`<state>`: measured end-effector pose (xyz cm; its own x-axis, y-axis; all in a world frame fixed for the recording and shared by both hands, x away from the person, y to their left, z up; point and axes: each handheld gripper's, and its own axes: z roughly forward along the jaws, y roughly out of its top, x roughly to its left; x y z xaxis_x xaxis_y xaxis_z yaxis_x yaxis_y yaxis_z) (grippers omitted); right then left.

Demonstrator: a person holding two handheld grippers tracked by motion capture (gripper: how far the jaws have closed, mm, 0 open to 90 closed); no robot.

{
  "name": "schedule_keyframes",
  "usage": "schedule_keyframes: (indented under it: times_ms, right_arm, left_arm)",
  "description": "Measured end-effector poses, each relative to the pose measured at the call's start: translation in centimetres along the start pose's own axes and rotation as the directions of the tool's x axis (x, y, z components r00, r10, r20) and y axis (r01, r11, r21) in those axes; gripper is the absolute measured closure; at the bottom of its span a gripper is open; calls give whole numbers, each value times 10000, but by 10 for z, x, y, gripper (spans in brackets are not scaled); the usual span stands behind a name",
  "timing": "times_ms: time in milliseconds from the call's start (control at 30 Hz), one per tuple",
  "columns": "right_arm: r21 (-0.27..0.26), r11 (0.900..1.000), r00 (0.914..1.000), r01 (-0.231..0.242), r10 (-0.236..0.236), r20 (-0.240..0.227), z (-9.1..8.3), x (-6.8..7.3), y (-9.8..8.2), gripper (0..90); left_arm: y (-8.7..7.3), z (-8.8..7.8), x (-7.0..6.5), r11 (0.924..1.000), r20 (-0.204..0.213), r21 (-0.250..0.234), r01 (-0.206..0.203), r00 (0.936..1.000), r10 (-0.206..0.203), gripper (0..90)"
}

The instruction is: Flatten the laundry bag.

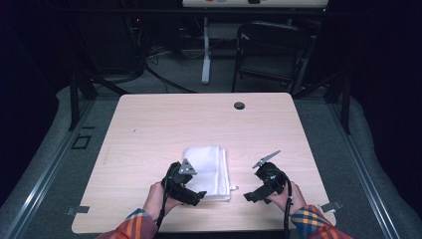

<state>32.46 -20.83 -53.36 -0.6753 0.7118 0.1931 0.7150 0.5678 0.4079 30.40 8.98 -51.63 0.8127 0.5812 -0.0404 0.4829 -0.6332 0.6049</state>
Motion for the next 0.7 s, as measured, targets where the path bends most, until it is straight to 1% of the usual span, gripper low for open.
schedule_keyframes:
  times_ms: [67, 100, 233, 267, 367, 433, 467, 500, 533, 567, 600, 633, 667, 700]
  right_arm:
    - [-4, 10000, 10000, 4, -4, -4, 0, 0, 0, 8]
    - [8, 10000, 10000, 10, -10, 2, 0, 0, 0, 9]
    - [-44, 10000, 10000, -26, 26, -50, 1, 1, 0, 12]
    - [-71, 10000, 10000, -48, 47, -74, 1, 2, 0, 12]
    - [-53, 10000, 9999, -22, 21, -100, 1, 2, 0, 14]
    - [104, 9998, 9999, 164, -164, -23, 0, 1, 0, 16]
    - [15, 10000, 10000, 96, -96, -4, 1, 2, 0, 16]
    - [40, 9999, 9999, 134, -134, -39, 1, 2, 0, 17]
    - [9, 9999, 9999, 127, -127, -65, 2, 3, 0, 17]
    - [60, 9999, 9999, 152, -152, -56, 2, 3, 0, 19]
    - [94, 9998, 9998, 176, -176, -49, 2, 4, 0, 20]
    - [73, 9998, 9998, 168, -168, -69, 3, 4, 0, 20]
    - [84, 9999, 9999, 56, -55, -140, 3, 5, 0, 20]
    - [224, 9994, 9996, 262, -261, -78, 3, 4, 0, 20]
  left_arm:
    - [1, 3, -1, 9998, 94, 137, -142, 9999, 141, 142]
    - [1, 5, -2, 9996, 37, 192, -193, 9998, 192, 145]
    - [2, 14, -4, 9977, 103, 512, -440, 9990, 435, 154]
    - [2, 17, -5, 9969, 24, 605, -497, 9988, 496, 160]
    - [2, 24, -7, 9936, -11, 922, -653, 9978, 657, 170]
    - [2, 28, -9, 9914, -78, 1088, -732, 9972, 745, 182]
    - [2, 30, -9, 9912, -179, 1121, -701, 9972, 725, 192]
    - [2, 30, -9, 9912, -179, 1121, -701, 9972, 725, 203]
    - [2, 33, -9, 9891, -202, 1267, -745, 9968, 776, 213]
    - [2, 34, -9, 9872, -314, 1371, -810, 9958, 861, 223]
    - [1, 35, -10, 9877, -296, 1377, -740, 9965, 787, 235]
    - [1, 36, -9, 9854, -309, 1466, -868, 9953, 923, 239]
    - [1, 37, -10, 9840, -362, 1529, -913, 9945, 979, 244]
    - [1, 38, -11, 9833, -354, 1561, -939, 9943, 1006, 246]
